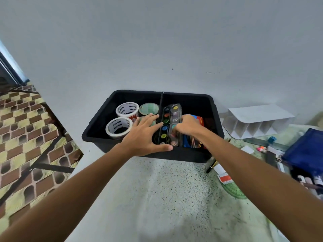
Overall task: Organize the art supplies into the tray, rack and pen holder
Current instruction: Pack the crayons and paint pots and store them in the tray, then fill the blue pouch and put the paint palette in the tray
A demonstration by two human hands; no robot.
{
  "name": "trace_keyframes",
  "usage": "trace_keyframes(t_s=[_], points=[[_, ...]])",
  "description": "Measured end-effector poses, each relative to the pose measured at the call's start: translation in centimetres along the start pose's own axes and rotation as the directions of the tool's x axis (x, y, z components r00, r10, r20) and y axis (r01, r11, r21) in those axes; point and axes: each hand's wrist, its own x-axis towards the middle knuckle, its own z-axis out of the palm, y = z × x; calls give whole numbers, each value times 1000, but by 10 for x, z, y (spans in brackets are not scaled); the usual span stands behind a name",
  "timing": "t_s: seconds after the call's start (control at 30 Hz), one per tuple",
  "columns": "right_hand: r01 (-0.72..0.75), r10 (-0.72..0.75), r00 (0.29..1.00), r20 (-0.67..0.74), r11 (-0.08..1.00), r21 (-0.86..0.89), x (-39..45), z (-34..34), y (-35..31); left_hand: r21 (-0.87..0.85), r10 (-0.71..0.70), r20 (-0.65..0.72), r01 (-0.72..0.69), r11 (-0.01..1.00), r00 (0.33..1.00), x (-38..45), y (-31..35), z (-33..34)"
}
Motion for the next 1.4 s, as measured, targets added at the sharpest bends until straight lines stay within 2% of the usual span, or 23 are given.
trace_keyframes(t_s=[0.2,0.33,0.57,0.7,0.77,0.83,0.97,1.07,1.2,1.27,1.4], points=[[19,-20,998,66,1000,7,7,5,7,-11,1,7,-1,1000,1000,-2,2,-1],[78,-78,996,42,997,9,3,9,7,-12,8,-2,-8,1000,1000,-1,0,1],[202,-204,979,23,938,-282,-11,7,8,-7,13,-15,-13,1000,1000,-2,-1,2],[252,-246,967,67,883,-395,-23,2,6,7,30,-47,-30,1000,998,-3,-1,3],[287,-265,958,110,886,-364,-28,-2,7,31,27,-35,-26,999,999,-2,-3,3],[334,-317,942,109,911,-243,-36,-9,10,49,19,-11,-18,999,1000,1,-4,3],[458,-458,886,-65,889,-27,-66,-29,24,102,28,51,-33,994,998,14,2,-4],[507,-483,837,-257,861,37,-84,-53,48,92,108,106,-118,989,988,31,26,-13],[443,-363,842,-398,887,129,-100,-92,100,-24,256,4,-256,966,967,55,89,-17],[390,-301,846,-440,912,126,-110,-114,131,-26,346,-32,-347,938,938,64,134,-15],[275,-151,859,-488,942,191,-126,-151,198,-58,464,24,-462,885,885,85,221,4]])
